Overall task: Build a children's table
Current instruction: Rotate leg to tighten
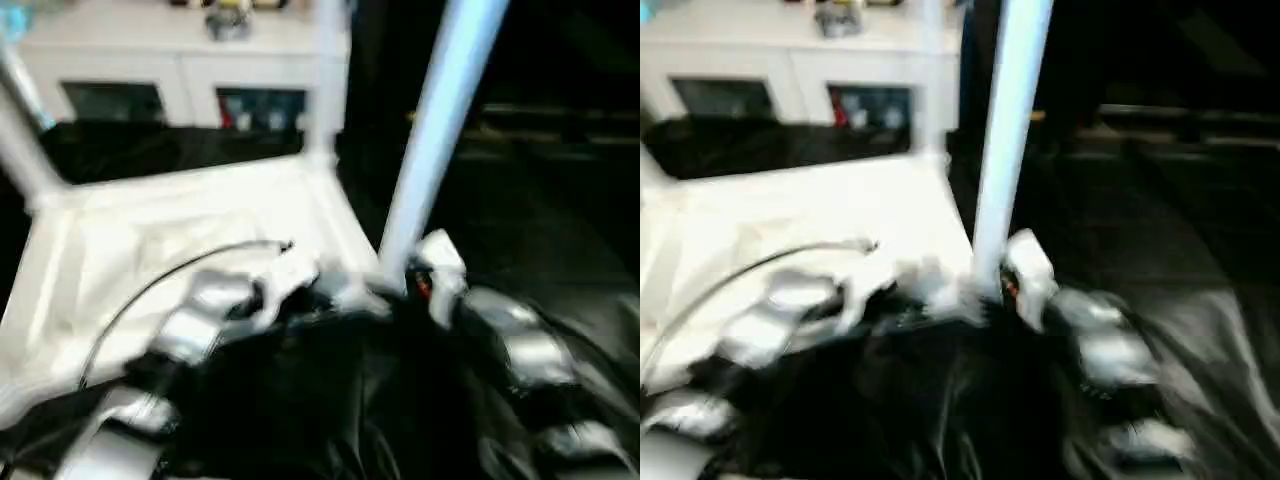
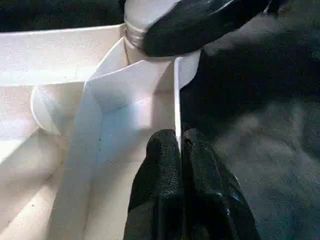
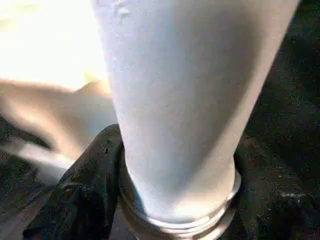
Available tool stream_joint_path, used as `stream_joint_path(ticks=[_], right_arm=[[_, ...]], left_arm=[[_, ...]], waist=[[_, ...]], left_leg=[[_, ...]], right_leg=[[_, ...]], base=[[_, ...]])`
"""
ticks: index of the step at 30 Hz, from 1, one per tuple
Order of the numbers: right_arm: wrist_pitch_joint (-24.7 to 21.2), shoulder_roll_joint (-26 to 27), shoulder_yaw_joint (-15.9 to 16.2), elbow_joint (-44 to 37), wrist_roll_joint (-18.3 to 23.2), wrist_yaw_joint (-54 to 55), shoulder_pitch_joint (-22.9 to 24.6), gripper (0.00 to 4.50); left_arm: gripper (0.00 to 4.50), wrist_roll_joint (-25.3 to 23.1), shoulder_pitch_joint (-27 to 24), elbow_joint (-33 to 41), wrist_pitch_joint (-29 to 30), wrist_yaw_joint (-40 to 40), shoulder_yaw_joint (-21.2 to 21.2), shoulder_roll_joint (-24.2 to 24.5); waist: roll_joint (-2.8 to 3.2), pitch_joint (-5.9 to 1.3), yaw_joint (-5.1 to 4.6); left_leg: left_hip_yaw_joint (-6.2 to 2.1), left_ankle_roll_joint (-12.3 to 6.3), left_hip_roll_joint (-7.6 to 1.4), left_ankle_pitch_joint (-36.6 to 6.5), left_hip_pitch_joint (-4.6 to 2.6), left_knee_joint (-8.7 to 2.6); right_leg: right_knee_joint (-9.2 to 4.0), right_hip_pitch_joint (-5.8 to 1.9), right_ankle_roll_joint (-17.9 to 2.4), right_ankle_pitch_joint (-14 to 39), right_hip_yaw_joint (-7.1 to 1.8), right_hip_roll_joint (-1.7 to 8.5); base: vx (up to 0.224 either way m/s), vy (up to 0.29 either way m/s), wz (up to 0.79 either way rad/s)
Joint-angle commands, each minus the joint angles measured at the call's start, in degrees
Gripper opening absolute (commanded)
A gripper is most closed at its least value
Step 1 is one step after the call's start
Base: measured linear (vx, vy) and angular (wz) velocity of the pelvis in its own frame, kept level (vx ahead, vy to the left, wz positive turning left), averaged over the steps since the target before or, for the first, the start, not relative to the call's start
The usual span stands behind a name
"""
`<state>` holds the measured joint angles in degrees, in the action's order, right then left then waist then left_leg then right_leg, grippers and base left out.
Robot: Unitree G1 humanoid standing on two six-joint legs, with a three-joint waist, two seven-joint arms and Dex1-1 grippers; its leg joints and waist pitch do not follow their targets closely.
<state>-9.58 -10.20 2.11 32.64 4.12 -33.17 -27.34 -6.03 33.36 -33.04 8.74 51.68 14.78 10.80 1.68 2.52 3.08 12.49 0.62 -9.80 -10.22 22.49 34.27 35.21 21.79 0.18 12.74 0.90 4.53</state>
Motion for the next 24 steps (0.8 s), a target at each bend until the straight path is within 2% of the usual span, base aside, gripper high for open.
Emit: stream_joint_path(ticks=[1,2,3,6,7,9,11,14,19,21,22,24], right_arm=[[-1.88,4.08,2.68,3.16,-0.97,3.50,0.16,2.72],[-1.91,5.38,2.12,3.91,-0.77,5.63,-0.49,2.72],[-1.78,7.32,1.53,4.87,-0.67,8.56,-1.45,2.72],[-1.33,9.91,1.26,5.23,-0.45,10.35,-2.55,2.72],[-0.80,10.25,1.27,4.73,-0.02,9.27,-2.57,2.72],[-0.30,10.34,1.02,4.35,0.39,7.87,-2.58,3.28],[0.06,9.80,0.56,4.27,0.60,6.88,-2.55,3.44],[-0.04,6.59,1.12,2.80,0.54,3.93,-1.78,3.76],[0.26,2.97,2.53,0.85,-0.09,-0.38,-0.82,3.97],[1.72,-1.93,4.80,-1.34,-0.11,-8.77,0.35,3.97],[2.12,-3.42,5.48,-1.94,-0.03,-11.53,0.66,3.97],[1.99,-5.82,6.39,-3.23,0.85,-17.36,1.25,3.97]], left_arm=[[0.00,1.85,1.48,0.23,0.19,-5.13,-0.39,-3.76],[0.00,1.67,1.75,0.26,0.65,-6.27,-0.27,-4.72],[0.00,1.43,2.08,0.47,1.32,-7.60,0.11,-6.20],[0.00,1.29,2.17,1.38,1.33,-7.91,0.89,-8.34],[0.00,1.28,2.01,1.92,1.13,-7.22,1.26,-8.62],[0.00,1.21,1.88,2.19,0.99,-6.68,1.43,-8.69],[0.00,1.21,1.52,2.55,-0.23,-5.33,1.69,-8.03],[0.00,2.06,0.17,4.16,-1.04,-2.75,1.54,-5.78],[0.00,2.93,-1.08,5.64,-1.72,0.39,1.46,-3.51],[0.00,3.73,-2.15,6.96,-3.08,4.85,1.31,-0.40],[0.00,3.89,-2.40,7.18,-3.52,6.15,1.25,0.68],[0.00,3.93,-2.70,7.19,-4.14,8.17,1.19,2.56]], waist=[[-0.91,-2.79,-0.28],[-0.93,-2.85,-0.28],[-0.46,-2.95,-0.36],[-0.48,-3.09,-0.42],[-0.61,-3.16,-0.35],[-0.58,-3.24,-0.24],[-0.56,-3.28,-0.05],[-0.16,-3.31,-0.19],[-0.28,-3.34,-0.21],[-0.45,-3.35,-0.06],[-0.48,-3.29,0.31],[-0.33,-3.27,0.40]], left_leg=[[-2.55,1.93,-3.65,-17.34,-2.11,-5.03],[-2.61,1.83,-3.61,-17.04,-2.02,-5.05],[-2.55,1.71,-3.62,-16.30,-1.93,-5.08],[-2.39,1.39,-3.57,-15.51,-2.01,-4.98],[-2.37,0.75,-3.50,-14.67,-1.80,-4.89],[-2.28,-0.24,-3.45,-13.18,-1.64,-4.72],[-2.21,-1.11,-3.48,-12.29,-1.65,-4.62],[-2.28,-1.12,-3.60,-12.65,-1.70,-4.69],[-2.18,-1.89,-3.58,-11.55,-1.58,-4.51],[-2.02,-2.48,-3.56,-11.12,-1.65,-4.31],[-2.07,-2.82,-3.67,-11.13,-1.55,-4.26],[-1.99,-3.08,-3.83,-11.32,-1.59,-4.36]], right_leg=[[-5.19,-0.43,-10.78,16.77,-1.85,4.13],[-5.17,-0.53,-10.62,16.48,-1.82,4.17],[-5.03,-0.51,-10.74,14.57,-1.85,4.03],[-4.96,-0.57,-11.26,11.52,-1.77,3.85],[-4.85,-0.78,-11.34,10.13,-1.77,3.87],[-4.70,-0.93,-11.54,8.10,-1.77,3.92],[-4.63,-0.99,-11.83,7.15,-1.73,3.91],[-4.60,-1.09,-12.12,6.40,-1.62,3.77],[-4.36,-1.26,-12.99,4.22,-1.59,3.76],[-4.43,-1.26,-13.22,4.40,-1.64,3.74],[-4.38,-1.43,-12.98,4.55,-1.59,3.77],[-4.26,-1.21,-13.15,4.48,-1.56,3.67]], base=[[0.000,0.000,0.00],[0.000,0.000,0.00],[0.000,0.000,0.00],[0.000,0.000,0.00],[0.000,0.000,0.00],[0.000,0.000,0.00],[0.000,0.000,0.00],[0.000,0.000,0.00],[0.000,0.000,0.00],[0.000,0.000,0.00],[0.000,0.000,0.00],[0.000,0.000,0.00]])
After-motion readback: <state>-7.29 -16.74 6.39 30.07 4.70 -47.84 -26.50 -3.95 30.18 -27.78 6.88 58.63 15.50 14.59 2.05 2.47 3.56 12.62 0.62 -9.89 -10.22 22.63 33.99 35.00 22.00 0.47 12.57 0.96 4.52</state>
